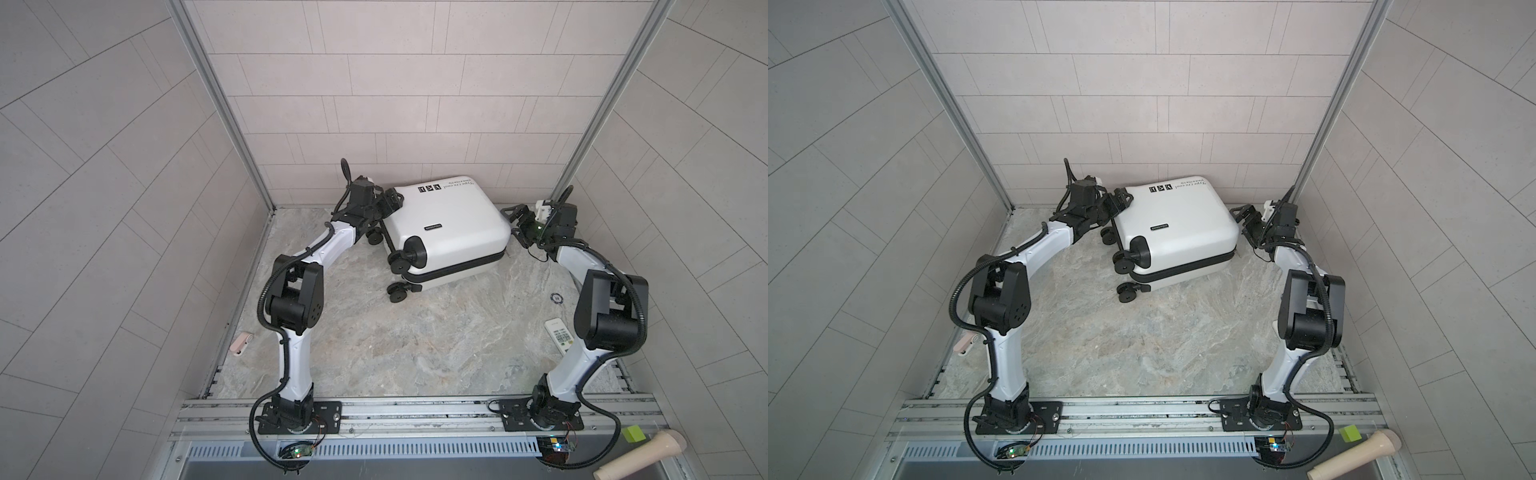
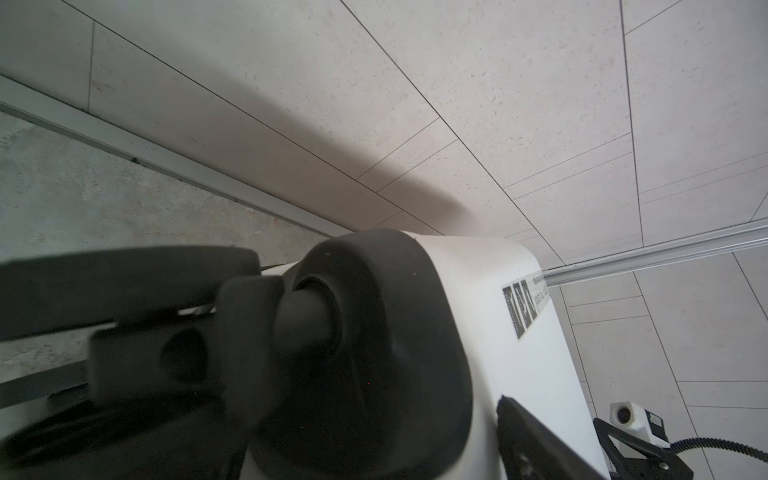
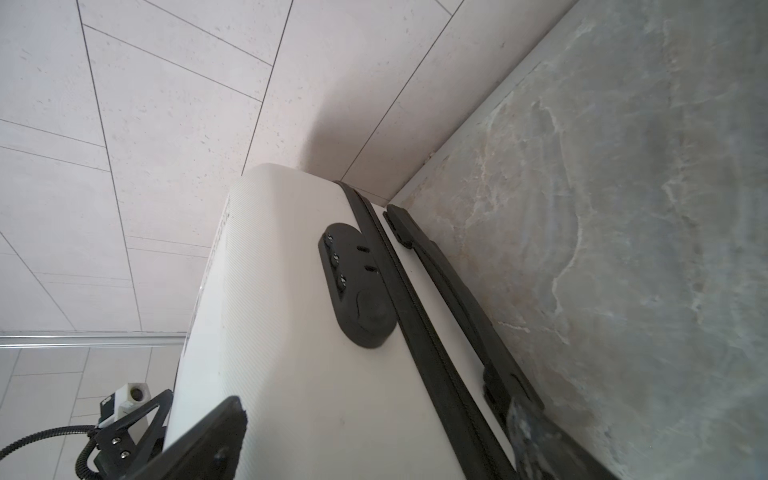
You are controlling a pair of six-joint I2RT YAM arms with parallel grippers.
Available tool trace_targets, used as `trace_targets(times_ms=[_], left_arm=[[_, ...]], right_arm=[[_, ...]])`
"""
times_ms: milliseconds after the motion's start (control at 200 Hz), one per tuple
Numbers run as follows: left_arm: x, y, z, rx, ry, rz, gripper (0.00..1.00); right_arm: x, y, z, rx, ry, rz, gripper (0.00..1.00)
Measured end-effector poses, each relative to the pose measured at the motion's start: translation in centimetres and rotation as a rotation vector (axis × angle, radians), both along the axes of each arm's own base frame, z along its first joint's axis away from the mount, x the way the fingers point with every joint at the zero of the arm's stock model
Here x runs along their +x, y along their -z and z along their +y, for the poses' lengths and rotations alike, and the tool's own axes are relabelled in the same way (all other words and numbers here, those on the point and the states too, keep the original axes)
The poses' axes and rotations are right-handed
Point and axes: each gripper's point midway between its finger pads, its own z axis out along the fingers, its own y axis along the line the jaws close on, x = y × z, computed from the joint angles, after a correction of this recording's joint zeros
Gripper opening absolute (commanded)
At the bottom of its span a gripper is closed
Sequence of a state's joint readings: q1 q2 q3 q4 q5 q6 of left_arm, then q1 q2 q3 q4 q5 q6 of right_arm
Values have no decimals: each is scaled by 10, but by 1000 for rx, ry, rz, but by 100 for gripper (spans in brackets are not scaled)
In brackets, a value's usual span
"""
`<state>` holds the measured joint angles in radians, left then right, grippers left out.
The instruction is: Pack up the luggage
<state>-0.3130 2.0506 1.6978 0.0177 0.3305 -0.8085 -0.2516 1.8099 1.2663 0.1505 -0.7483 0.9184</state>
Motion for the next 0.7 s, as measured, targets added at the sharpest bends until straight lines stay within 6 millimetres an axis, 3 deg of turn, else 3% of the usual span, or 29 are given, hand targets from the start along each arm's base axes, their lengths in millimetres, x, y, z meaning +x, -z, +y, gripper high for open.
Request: trace_targets(times_ms=[180,375,535,701], left_arm=[[-2,0,1,-1,-6,-5,95],[-22,-11,13,54,-32,-11,97],[-53,-57,38,122,-88,-81,98],[-102,-113,73,165,-174,-157,97]], right_arm=[[18,7,0,78,3,-29,100],[23,2,10,125,-17,-55,100],[14,0,24,121,-37,-68,100],[-8,-2,50,115,-78,-63,100]])
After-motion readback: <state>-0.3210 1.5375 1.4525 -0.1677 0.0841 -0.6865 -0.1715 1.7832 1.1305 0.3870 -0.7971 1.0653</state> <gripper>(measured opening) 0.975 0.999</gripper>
